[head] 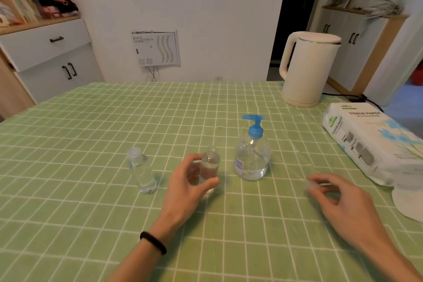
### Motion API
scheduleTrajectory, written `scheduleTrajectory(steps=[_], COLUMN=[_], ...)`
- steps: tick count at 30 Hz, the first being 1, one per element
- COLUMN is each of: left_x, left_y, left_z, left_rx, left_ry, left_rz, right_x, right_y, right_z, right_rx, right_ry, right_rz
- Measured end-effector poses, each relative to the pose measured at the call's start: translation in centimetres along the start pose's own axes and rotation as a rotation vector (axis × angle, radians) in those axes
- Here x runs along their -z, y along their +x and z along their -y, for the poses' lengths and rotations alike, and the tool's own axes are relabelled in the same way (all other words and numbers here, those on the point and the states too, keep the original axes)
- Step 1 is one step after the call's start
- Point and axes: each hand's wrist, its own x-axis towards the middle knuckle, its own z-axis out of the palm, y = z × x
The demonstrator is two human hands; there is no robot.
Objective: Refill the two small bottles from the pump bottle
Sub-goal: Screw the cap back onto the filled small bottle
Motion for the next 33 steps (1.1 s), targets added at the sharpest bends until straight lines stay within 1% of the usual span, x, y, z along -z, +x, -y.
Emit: scheduleTrajectory(steps=[5, 12, 15, 22, 33], left_x=[-0.1, -1.9, -2.1, -1.8, -1.9], left_y=[-4.2, -7.3, -7.7, -8.1, -8.3], left_z=[-0.3, -0.8, -0.9, -0.5, -0.3], left_rx=[-0.031, -0.055, -0.055, -0.055, -0.072], left_ry=[-0.059, -0.132, -0.144, -0.056, -0.017], left_rz=[0.085, 0.196, 0.201, 0.225, 0.24], right_x=[-0.8, -0.9, -0.5, -0.3, -0.3], right_y=[-2.8, -4.9, -5.3, -5.3, -5.2], right_z=[2.4, 7.3, 7.8, 7.5, 8.1], right_rx=[-0.018, 0.179, 0.213, 0.195, 0.294], right_ry=[0.252, 0.41, 0.409, 0.391, 0.245], right_rz=[0.124, 0.233, 0.254, 0.245, 0.303])
